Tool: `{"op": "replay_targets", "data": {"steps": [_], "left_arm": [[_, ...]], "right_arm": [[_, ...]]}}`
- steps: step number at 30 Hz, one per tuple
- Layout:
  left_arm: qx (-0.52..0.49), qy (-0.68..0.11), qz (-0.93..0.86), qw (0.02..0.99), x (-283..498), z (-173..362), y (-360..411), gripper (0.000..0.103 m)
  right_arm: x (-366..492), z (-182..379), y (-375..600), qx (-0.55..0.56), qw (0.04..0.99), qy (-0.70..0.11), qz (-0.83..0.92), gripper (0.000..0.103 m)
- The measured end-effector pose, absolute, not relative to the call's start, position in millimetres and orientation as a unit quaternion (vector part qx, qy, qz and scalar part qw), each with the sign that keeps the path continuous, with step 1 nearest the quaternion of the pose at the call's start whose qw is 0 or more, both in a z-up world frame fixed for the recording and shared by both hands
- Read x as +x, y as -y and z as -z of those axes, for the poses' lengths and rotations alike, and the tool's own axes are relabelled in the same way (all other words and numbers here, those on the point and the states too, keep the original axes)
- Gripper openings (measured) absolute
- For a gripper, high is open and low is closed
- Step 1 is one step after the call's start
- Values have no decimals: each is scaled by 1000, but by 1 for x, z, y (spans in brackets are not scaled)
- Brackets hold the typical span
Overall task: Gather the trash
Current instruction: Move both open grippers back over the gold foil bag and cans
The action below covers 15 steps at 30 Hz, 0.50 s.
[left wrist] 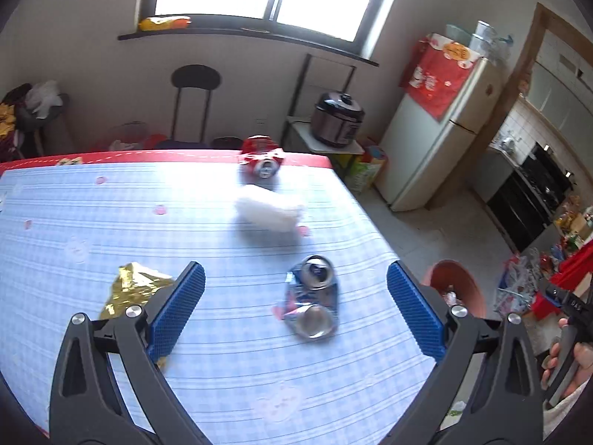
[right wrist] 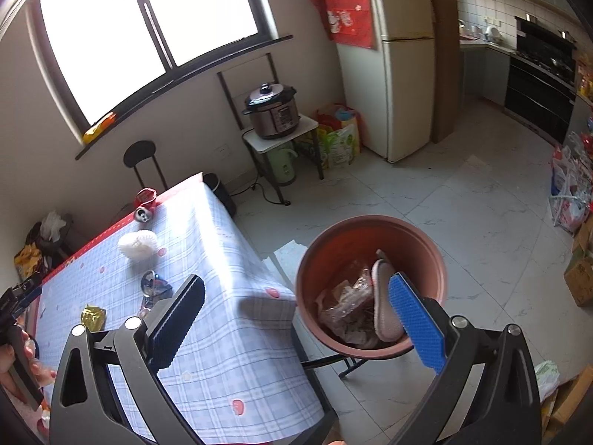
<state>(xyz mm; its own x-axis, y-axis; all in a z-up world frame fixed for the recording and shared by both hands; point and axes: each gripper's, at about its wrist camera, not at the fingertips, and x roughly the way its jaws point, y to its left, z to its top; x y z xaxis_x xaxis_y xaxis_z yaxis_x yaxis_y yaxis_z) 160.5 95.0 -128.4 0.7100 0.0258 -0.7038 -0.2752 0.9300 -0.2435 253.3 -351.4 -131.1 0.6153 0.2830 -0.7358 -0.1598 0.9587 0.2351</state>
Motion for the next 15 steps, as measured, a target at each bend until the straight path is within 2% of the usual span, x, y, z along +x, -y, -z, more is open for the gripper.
{"op": "replay_targets", "data": {"steps": [9, 15], "left_arm": [[-251, -370, -193, 873, 58, 180, -215, 97], [-243, -418, -179, 857, 49, 226, -240, 97]], "right_arm": [[263, 154, 223, 29, 856, -469, -216, 97], [258, 175, 156, 3, 836, -495, -238, 97]]}}
